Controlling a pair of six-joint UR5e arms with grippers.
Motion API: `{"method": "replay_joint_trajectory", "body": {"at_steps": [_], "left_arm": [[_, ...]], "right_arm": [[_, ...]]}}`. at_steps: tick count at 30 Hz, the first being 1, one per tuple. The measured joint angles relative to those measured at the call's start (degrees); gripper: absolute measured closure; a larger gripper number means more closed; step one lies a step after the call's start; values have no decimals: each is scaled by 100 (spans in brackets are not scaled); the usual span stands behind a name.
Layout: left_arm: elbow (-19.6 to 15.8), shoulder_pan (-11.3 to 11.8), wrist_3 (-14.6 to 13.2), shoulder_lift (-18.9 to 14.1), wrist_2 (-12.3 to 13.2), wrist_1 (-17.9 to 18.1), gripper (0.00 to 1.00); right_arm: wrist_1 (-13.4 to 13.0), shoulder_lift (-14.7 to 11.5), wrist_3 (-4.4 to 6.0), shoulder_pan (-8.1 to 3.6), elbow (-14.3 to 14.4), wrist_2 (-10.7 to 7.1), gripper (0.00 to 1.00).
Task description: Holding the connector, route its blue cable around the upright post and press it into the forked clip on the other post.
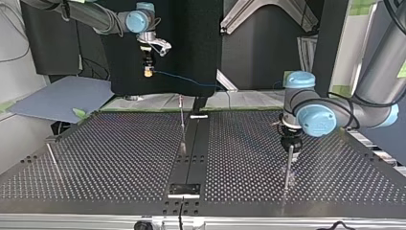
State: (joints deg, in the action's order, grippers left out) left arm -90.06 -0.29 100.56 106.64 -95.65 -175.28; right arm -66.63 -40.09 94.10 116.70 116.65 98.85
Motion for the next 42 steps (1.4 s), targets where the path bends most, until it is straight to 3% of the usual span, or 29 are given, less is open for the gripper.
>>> {"method": "replay_joint_trajectory", "body": {"at_steps": [4,11,21,28,34,42], "left_arm": [[0,-32,101,-4,-105,-91,0],[-1,-76,385,-8,-106,-282,0],[-325,-165,239,-276,-141,-649,0],[-671,-165,378,-619,-420,-803,0],[-943,-118,305,-902,-701,-1067,0],[-760,-85,19,-1289,-1038,-1451,0]], "right_arm": [[0,2,-22,-28,4,-123,100],[1,4,-55,-35,8,-182,100],[-18,3,-57,-37,5,-205,100],[-14,1,-49,-61,-5,-212,100],[4,-1,-34,-121,-32,-221,100],[43,-2,-23,-141,-39,-284,100]]}}
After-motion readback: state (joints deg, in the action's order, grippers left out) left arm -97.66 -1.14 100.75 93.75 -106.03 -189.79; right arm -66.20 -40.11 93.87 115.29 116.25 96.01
